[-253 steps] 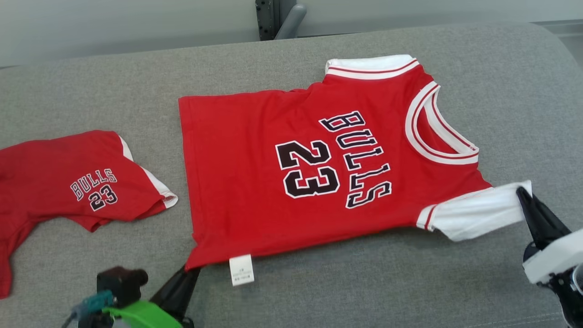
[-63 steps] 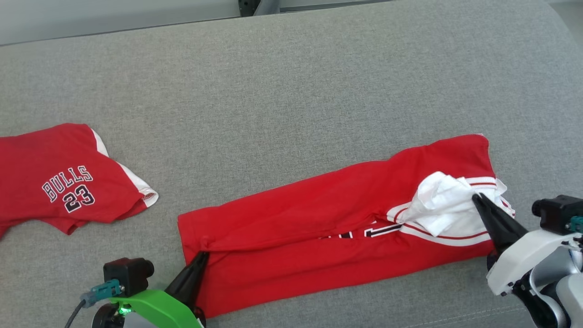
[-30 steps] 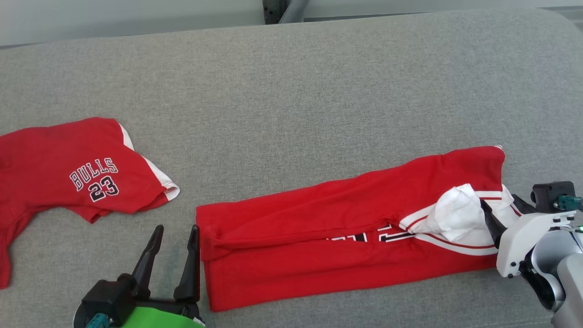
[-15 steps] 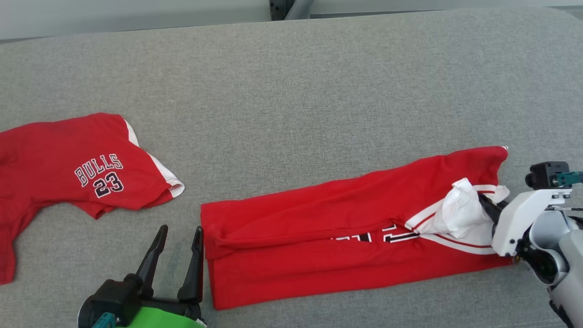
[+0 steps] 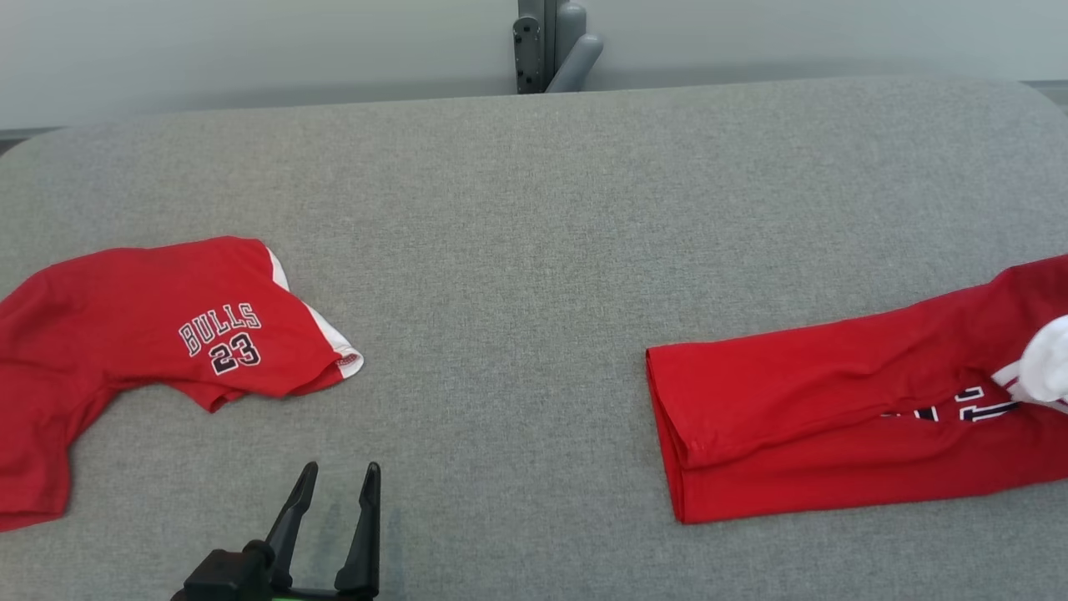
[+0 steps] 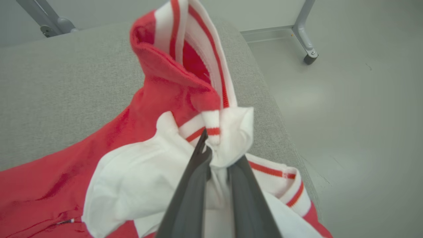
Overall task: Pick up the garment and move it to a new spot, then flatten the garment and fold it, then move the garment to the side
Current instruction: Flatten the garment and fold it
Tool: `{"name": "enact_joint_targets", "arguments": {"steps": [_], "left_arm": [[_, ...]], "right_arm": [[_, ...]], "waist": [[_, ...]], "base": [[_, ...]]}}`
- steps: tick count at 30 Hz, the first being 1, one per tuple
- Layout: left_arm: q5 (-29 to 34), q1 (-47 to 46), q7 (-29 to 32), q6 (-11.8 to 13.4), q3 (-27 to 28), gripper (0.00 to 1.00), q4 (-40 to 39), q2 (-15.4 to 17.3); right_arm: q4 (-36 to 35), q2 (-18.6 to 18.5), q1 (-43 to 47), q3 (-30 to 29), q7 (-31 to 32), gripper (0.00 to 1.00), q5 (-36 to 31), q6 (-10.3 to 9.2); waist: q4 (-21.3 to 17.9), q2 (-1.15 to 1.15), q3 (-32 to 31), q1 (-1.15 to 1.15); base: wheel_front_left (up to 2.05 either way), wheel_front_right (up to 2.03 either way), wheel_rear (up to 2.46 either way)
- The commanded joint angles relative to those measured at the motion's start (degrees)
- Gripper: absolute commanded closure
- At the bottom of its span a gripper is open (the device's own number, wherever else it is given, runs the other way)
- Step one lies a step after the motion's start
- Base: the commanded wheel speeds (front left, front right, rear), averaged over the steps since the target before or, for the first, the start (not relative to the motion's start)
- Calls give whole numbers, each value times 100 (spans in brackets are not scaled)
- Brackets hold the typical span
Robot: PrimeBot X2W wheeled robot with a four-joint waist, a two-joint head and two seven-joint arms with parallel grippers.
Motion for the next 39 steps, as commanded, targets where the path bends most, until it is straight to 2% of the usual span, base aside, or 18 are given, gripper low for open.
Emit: {"name": "enact_joint_targets", "arguments": {"steps": [1, 3, 5, 6, 9, 12, 16, 19, 24, 28, 29, 30, 31, 35, 39], "left_arm": [[52, 106, -13, -26, 70, 0, 29, -54], [53, 160, -7, -36, 106, 0, 44, -108], [64, 184, -7, -45, 160, 0, 41, -159], [64, 184, -7, -45, 160, 0, 41, -159], [105, 188, -7, -44, 172, 0, 71, -219], [148, 108, -7, -48, 171, 0, 101, -248], [179, 1, -7, -48, 83, 0, 179, -267], [178, 0, -7, -48, -9, 0, 224, -284], [140, 146, -7, -49, -56, 0, 264, -304], [126, 244, -7, -48, -143, 0, 312, -314], [124, 253, -7, -48, -153, 0, 327, -314], [125, 259, -7, -48, -156, 0, 341, -315], [122, 271, -7, -49, -159, 0, 355, -316], [122, 423, -7, -49, -145, 0, 438, -317], [99, 586, -7, -49, -32, 0, 394, -316]], "right_arm": [[-459, 73, 204, 100, 117, 100, 108, 2], [-1114, 157, 484, 328, 348, 100, 121, 1], [-1893, 441, 721, 594, 551, 100, 166, 2], [-1893, 441, 721, 594, 551, 100, 166, 2], [-2802, 1180, 1000, 893, 769, 100, 6, 1], [-3136, 2055, 1042, 1249, 865, 100, -340, 1], [-2744, 3197, 842, 1519, 653, 100, -967, 1], [-2288, 3790, 723, 1649, 365, 100, -1362, 2], [-1675, 4134, 460, 1730, -121, 100, -1638, 2], [-1320, 4192, 238, 1848, -421, 100, -1796, 2], [-1305, 4197, 215, 1902, -497, 77, -1805, 2], [-1308, 4202, 208, 1992, -559, 6, -1805, 2], [-1321, 4202, 223, 2083, -608, 0, -1738, 2], [-1624, 4173, 447, 2138, -825, 0, -1478, 2], [-2666, 3844, 848, 1732, -1064, 0, -1359, 2]], "waist": [[25, 28, -195, 0], [-6, 28, -259, 0], [-66, 28, -270, 0], [-66, 28, -270, 0], [-169, 28, -230, 0], [-259, 28, -162, 0], [-301, 28, -116, 0], [-271, 28, -102, 0], [-219, 28, -123, 0], [-186, 28, -167, 0], [-184, 28, -179, 0], [-181, 28, -196, 0], [-181, 28, -228, 0], [-171, 28, -492, 0], [-182, 28, -691, 0]], "base": [[0, 0, 0], [0, 0, 0], [0, 0, 0], [0, 0, 0], [0, 0, 0], [0, 0, 0], [0, 0, 0], [0, 0, 0], [0, 0, 0], [0, 0, 0], [0, 0, 0], [0, 0, 0], [0, 0, 0], [0, 0, 0], [0, 0, 0]]}}
